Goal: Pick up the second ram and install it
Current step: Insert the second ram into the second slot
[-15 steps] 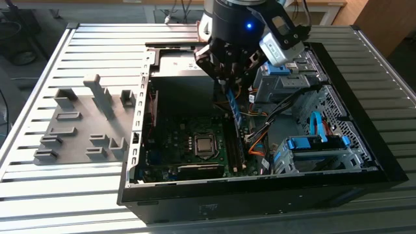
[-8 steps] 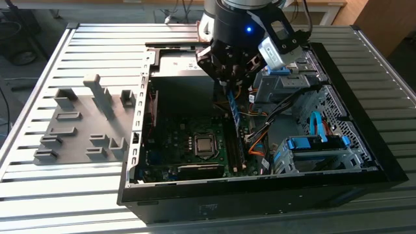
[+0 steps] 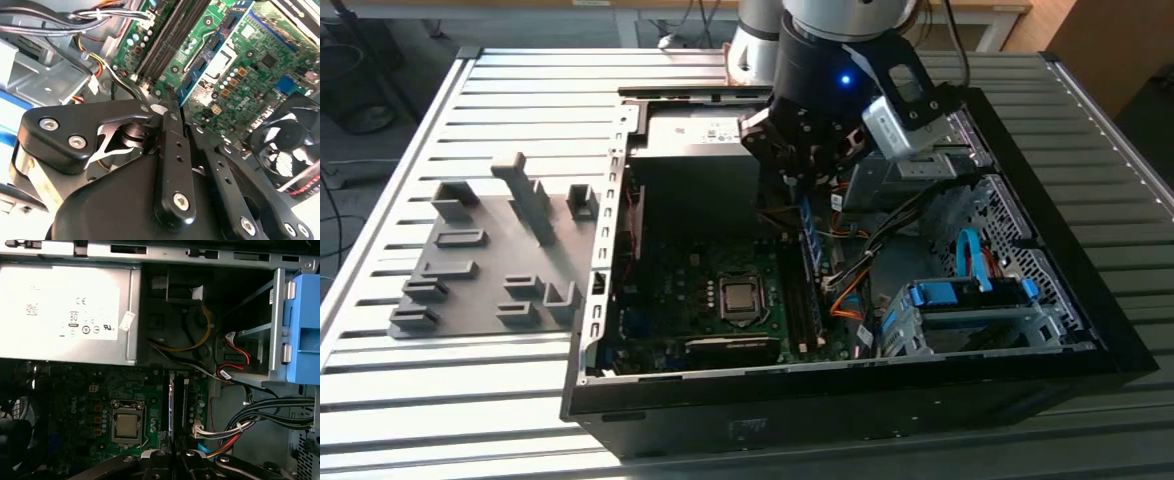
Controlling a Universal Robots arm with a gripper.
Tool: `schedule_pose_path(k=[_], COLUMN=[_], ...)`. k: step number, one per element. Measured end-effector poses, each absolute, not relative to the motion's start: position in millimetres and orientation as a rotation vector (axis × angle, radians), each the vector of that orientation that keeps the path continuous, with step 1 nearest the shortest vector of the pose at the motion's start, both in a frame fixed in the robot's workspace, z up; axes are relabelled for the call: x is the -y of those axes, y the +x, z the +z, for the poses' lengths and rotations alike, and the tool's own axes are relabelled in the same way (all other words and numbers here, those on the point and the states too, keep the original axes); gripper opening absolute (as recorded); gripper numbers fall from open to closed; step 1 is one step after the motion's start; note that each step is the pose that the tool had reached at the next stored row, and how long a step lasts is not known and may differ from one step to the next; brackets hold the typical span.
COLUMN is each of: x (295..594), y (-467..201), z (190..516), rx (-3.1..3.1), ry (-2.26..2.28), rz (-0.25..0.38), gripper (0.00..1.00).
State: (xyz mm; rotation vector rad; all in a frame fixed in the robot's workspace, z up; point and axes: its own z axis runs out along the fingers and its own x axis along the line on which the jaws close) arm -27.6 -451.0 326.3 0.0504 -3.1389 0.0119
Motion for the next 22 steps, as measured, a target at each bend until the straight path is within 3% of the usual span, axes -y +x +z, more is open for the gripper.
schedule_pose_path(k=[22], x=[451.3], y=[-26.2], z=[293.9], rx=[3.139], ry=[0.046], rz=[-0.015], gripper=[0.14])
